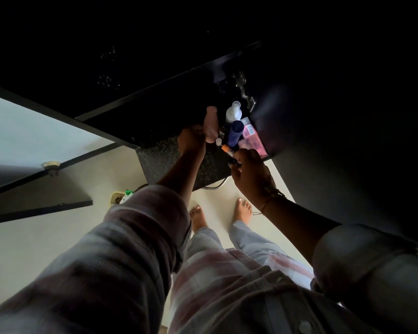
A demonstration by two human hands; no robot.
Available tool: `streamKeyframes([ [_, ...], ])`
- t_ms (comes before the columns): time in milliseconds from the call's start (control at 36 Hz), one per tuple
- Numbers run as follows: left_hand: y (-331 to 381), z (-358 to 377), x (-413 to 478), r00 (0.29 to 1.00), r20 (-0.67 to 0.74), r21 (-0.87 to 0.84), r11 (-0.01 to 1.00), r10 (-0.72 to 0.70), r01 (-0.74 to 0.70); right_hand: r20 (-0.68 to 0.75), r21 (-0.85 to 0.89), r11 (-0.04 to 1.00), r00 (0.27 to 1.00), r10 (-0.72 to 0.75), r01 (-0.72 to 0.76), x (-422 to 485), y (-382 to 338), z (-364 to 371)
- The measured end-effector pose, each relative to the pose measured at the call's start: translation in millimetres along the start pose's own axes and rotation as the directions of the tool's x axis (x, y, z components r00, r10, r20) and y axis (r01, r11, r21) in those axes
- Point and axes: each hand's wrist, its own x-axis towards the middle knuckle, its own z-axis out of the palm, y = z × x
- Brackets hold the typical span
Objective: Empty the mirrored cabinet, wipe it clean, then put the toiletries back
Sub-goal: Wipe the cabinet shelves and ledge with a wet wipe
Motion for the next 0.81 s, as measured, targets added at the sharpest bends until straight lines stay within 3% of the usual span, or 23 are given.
streamKeyframes([
  [250,-4,-8,-9,0.999,0.041,0.001,1.000,0.025,-0.025,0.023,-0.046,0.999,1.000,0.002,-0.001,-5,-4,-2],
  [389,-9,-21,-24,0.998,0.058,0.058,0.998,0.025,-0.028,0.013,-0.180,0.984,1.000,-0.014,0.017,-8,-13,-11],
  [556,-17,-39,-58,0.989,0.091,0.223,0.965,0.120,-0.138,-0.012,-0.362,0.921,0.987,-0.161,0.146,-4,-29,-21],
  [806,-43,-80,-122,0.965,0.100,0.388,0.883,0.244,-0.263,0.129,-0.330,0.872,0.932,-0.338,0.362,1,-84,-17],
])
